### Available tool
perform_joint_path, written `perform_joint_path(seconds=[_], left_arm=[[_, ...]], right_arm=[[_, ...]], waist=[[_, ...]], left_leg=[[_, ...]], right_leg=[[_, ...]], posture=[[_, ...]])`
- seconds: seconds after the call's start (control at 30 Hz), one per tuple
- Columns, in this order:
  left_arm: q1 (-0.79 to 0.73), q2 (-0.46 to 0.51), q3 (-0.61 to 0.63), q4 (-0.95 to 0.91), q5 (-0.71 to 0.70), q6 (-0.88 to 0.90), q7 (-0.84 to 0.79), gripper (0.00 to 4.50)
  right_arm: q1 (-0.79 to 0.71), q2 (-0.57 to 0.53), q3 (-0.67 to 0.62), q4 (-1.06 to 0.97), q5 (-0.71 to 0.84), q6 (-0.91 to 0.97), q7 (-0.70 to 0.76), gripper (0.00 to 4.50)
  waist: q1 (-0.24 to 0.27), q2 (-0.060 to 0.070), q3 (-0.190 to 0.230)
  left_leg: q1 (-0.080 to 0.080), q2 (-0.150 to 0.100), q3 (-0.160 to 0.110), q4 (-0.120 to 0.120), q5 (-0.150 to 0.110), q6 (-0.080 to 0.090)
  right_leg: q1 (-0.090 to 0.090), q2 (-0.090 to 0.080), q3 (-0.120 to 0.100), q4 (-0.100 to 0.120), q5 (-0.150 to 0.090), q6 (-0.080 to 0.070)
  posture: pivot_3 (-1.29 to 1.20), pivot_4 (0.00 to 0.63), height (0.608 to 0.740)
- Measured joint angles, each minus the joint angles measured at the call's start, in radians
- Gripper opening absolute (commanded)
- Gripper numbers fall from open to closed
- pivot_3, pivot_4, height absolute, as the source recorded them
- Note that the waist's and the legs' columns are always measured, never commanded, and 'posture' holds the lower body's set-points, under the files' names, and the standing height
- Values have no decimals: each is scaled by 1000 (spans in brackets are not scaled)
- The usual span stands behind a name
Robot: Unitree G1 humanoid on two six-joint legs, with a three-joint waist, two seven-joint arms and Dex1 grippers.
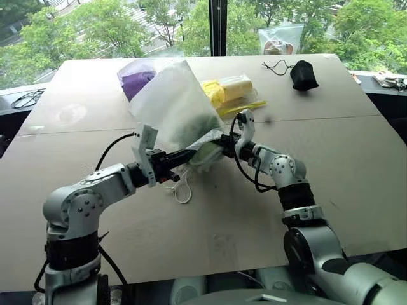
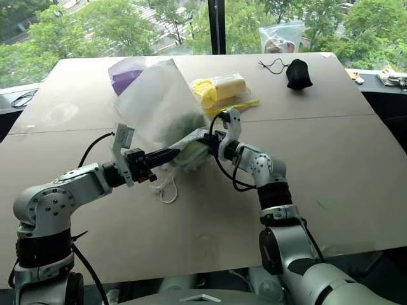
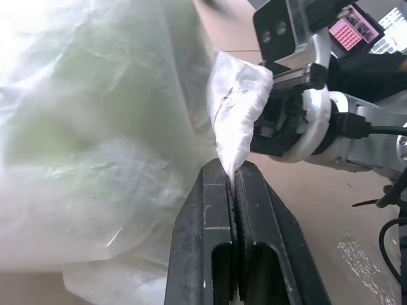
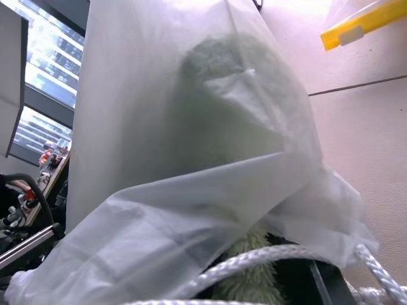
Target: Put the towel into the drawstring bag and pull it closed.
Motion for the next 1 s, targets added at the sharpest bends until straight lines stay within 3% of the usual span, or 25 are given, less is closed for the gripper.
perform_joint_path(seconds=[0.1,0.57,0.67,0.8,1.0], left_arm=[[-21,-15,-20,0,1,0,21,0],[-108,30,36,108,1,-18,17,0],[-108,30,32,108,1,-18,8,0],[-94,32,25,104,-2,-14,-5,0],[-3,54,18,72,-40,19,-50,0]], right_arm=[[0,-1,37,-4,-18,-20,6,2771],[174,-194,225,-452,-41,163,96,2771],[203,-199,261,-462,-62,165,96,1952],[208,-152,276,-424,-94,100,88,59],[159,3,150,-259,-28,4,83,59]], waist=[[-5,0,0],[-3,0,0],[-3,0,0],[-4,0,0],[-1,0,1]], left_leg=[[0,0,0,-1,0,0],[0,-1,0,-2,0,0],[0,-1,-1,-3,0,0],[1,-1,0,-3,0,0],[0,0,0,-4,0,0]], right_leg=[[0,1,0,0,0,0],[-1,1,-1,-1,0,0],[-1,1,-2,-1,0,0],[-1,2,-1,-1,0,0],[-2,1,-1,-1,0,0]], posture=[[0,150,740],[0,150,740],[0,150,740],[0,150,740],[0,150,740]])
